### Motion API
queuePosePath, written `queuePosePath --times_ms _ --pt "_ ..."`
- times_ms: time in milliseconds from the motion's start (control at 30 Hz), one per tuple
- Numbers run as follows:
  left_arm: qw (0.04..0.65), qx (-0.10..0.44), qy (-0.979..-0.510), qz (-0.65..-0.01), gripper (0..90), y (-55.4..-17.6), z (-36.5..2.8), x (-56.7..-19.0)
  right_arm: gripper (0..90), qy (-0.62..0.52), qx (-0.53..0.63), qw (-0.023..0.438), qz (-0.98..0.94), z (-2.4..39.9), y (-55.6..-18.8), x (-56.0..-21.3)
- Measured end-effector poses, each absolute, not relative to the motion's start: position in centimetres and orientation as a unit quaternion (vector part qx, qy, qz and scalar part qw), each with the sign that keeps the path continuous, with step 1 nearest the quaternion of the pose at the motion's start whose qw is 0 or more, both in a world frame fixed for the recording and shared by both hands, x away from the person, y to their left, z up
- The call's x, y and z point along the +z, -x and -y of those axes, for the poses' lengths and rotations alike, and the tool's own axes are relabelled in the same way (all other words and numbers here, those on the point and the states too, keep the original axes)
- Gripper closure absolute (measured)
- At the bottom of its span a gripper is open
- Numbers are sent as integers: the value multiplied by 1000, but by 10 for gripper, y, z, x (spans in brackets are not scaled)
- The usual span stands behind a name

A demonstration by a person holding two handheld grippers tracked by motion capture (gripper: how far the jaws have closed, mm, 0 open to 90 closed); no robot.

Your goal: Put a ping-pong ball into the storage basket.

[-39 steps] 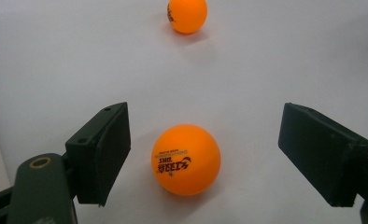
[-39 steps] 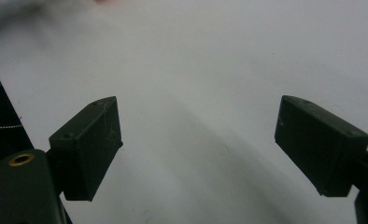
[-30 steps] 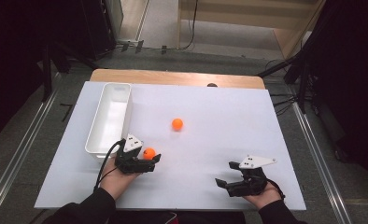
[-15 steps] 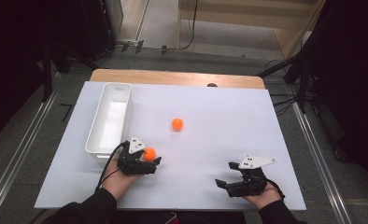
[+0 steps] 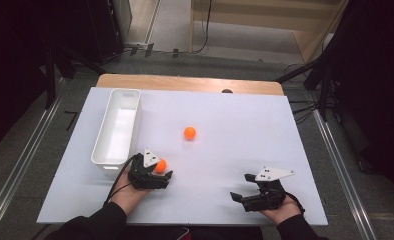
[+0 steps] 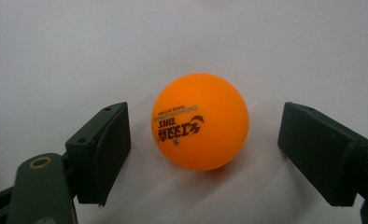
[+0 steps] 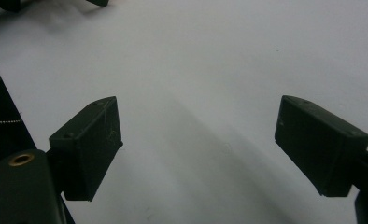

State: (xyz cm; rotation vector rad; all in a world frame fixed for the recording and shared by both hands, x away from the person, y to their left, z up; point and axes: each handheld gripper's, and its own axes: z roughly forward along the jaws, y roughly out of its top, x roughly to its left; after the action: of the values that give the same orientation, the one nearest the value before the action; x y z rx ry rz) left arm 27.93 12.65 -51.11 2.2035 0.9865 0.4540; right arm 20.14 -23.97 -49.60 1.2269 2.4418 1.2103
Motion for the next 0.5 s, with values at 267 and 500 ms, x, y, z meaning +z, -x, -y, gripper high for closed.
queuePosePath --times_ms 267,500 --pt "340 173 -843 -380 170 -279 -127 -512 134 -407 401 76 -817 239 -201 -497" --pt "342 174 -836 -392 235 -280 -130 -510 134 -408 400 76 -817 239 -201 -497"
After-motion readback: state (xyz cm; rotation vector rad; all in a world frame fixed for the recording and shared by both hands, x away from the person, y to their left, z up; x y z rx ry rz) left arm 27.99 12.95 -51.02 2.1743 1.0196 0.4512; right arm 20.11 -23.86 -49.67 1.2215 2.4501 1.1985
